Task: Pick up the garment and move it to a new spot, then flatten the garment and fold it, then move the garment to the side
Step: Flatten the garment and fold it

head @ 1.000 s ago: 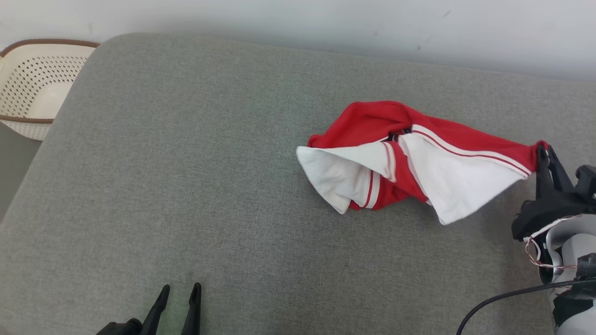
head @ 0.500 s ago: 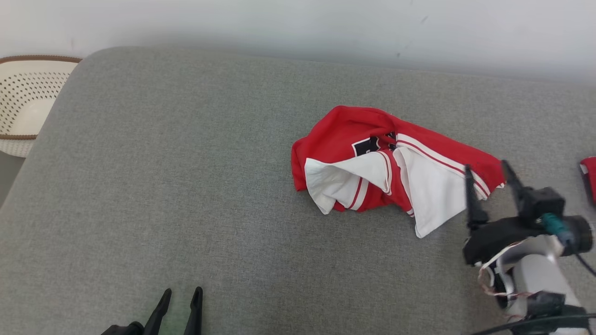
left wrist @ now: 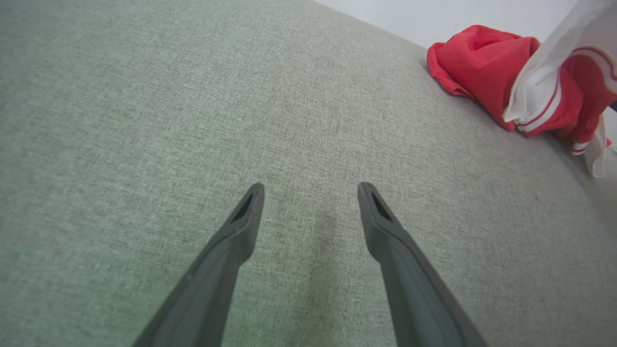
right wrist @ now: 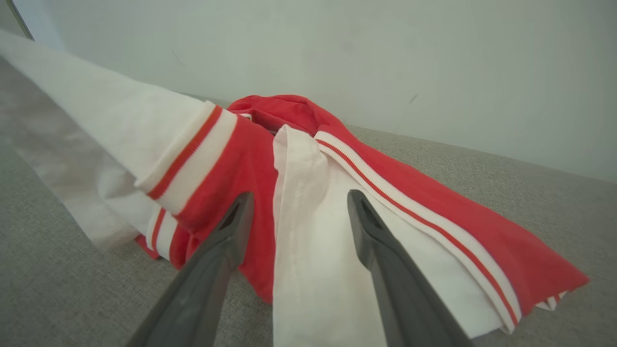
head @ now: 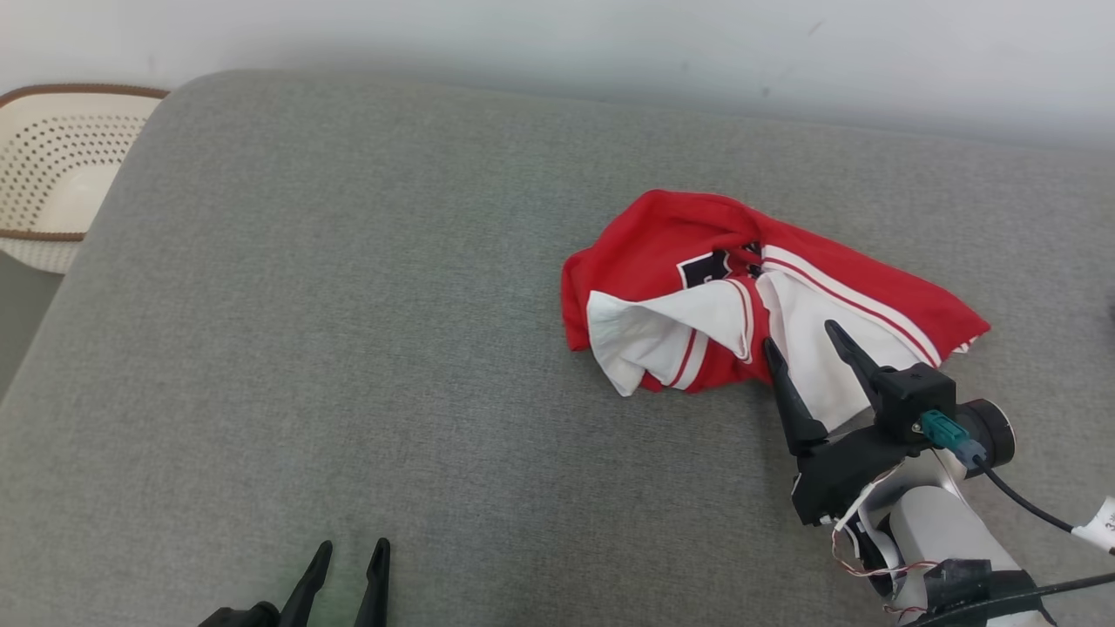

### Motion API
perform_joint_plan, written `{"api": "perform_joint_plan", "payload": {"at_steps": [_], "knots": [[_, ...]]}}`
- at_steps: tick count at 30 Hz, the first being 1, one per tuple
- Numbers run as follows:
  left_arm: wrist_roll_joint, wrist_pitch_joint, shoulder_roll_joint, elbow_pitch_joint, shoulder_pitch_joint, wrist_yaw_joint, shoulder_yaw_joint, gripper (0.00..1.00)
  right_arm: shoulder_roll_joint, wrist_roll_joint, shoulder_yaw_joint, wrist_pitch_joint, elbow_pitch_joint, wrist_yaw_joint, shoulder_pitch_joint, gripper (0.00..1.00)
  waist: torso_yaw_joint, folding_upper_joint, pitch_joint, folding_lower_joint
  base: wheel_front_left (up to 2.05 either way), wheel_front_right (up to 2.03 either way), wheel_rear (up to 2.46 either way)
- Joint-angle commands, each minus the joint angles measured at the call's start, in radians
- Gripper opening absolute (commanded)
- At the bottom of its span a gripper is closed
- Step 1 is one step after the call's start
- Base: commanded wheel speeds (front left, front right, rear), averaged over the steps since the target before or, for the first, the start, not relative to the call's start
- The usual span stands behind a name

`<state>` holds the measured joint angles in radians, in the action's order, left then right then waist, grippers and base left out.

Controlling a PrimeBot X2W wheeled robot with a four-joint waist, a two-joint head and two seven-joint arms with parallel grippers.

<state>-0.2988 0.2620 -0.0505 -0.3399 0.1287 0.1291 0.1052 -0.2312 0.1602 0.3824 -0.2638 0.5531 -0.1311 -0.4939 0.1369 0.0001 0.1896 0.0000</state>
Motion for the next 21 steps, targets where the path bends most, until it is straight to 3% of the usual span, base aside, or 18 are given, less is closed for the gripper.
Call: {"api": "perform_joint_plan", "payload": {"at_steps": [1, 2, 4, 7, 9, 10, 11, 17, 21], "knots": [[-0.002, 0.004, 0.0, 0.001, 0.007, -0.001, -0.001, 1.0, -0.011, 0.009, 0.005, 0.0, 0.008, 0.001, -0.007, 1.0, 0.016, -0.0001, 0.007, 0.0, 0.0, 0.0, 0.0], [-0.003, 0.004, 0.0, 0.003, 0.007, -0.001, 0.001, 1.0, -0.015, 0.009, 0.012, 0.0, 0.016, 0.001, -0.012, 0.99, 0.022, -0.0001, 0.009, 0.0, 0.0, 0.0, 0.0], [-0.003, 0.004, 0.0, 0.007, 0.006, -0.001, 0.003, 1.0, -0.017, 0.014, 0.016, 0.0, 0.035, 0.001, -0.022, 0.87, 0.032, -0.0001, 0.012, 0.0, 0.0, 0.0, 0.0], [0.002, 0.004, 0.0, 0.013, 0.004, -0.002, 0.006, 1.0, -0.023, 0.009, 0.005, 0.0, 0.05, 0.001, -0.032, 0.53, 0.043, -0.0001, 0.015, 0.0, 0.0, 0.0, 0.0], [0.009, 0.004, 0.0, 0.021, 0.001, -0.005, 0.006, 1.0, -0.023, 0.002, -0.006, 0.0, 0.062, 0.001, -0.03, 0.45, 0.046, -0.0001, 0.016, 0.0, 0.0, 0.0, 0.0], [0.011, 0.004, 0.0, 0.024, 0.0, -0.006, 0.007, 1.0, -0.023, 0.0, -0.011, 0.0, 0.064, 0.001, -0.032, 0.33, 0.048, -0.0001, 0.017, 0.0, 0.0, 0.0, 0.0], [0.015, 0.004, 0.0, 0.029, -0.001, -0.007, 0.009, 1.0, -0.024, -0.004, -0.02, 0.0, 0.07, 0.001, -0.033, 0.0, 0.049, -0.0001, 0.018, 0.0, 0.0, 0.0, 0.0], [0.015, 0.004, 0.0, 0.043, 0.015, -0.014, 0.017, 1.0, -0.041, -0.009, -0.076, 0.0, 0.052, 0.001, -0.06, 0.0, 0.05, -0.0001, 0.031, 0.0, 0.0, 0.0, 0.0], [0.022, 0.004, 0.0, 0.063, 0.026, -0.014, 0.023, 1.0, -0.095, -0.034, -0.132, 0.0, 0.017, 0.001, -0.105, 0.0, 0.061, -0.0001, 0.056, 0.0, 0.0, 0.0, 0.0]]}}
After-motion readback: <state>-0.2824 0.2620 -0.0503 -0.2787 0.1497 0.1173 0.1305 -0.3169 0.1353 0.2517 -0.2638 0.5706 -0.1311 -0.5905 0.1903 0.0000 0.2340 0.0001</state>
